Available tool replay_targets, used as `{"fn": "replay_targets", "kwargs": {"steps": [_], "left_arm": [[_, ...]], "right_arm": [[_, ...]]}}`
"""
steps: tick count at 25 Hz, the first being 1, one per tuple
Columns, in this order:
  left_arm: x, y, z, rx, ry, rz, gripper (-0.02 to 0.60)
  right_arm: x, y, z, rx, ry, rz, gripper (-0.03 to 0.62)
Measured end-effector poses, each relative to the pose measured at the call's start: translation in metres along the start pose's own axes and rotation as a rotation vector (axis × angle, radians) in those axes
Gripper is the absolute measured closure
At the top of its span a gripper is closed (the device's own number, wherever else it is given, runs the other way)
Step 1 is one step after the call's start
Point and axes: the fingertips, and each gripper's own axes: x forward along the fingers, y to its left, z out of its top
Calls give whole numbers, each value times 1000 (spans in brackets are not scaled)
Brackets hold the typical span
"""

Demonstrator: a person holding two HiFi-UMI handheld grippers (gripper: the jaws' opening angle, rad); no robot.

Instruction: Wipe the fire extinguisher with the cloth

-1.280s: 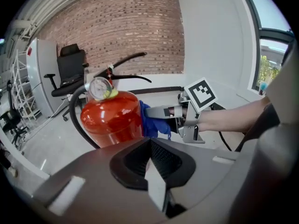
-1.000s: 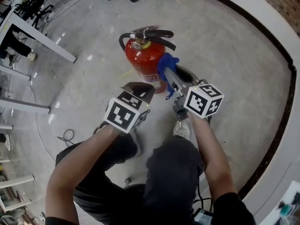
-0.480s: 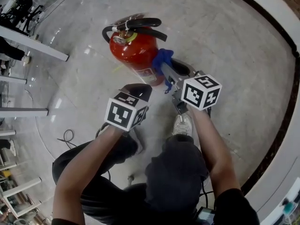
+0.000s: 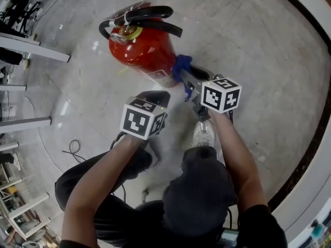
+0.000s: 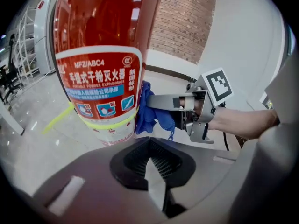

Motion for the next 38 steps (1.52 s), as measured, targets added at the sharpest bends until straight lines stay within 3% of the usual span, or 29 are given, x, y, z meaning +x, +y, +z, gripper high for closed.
{"fn": "replay_targets", "kwargs": {"steps": [13,19,21,26,38], "left_arm": [[36,13,-26,-63,55,-5,577],[48,10,-19,-45,58,-16,577],[50,9,-20,-37,60,-20,577],[51,12,-22,-37,65,-21,577],[5,6,14,20,-33,28,577]], "right_arm": [[32,-61,-85,25,283,-81,496],[41,-84,-110,14,436,-134,496],[44,-89,-107,59,420,-120,496],[48,-89,-72,298,266,-30,496],[5,13,71,172,34,173,496]]}}
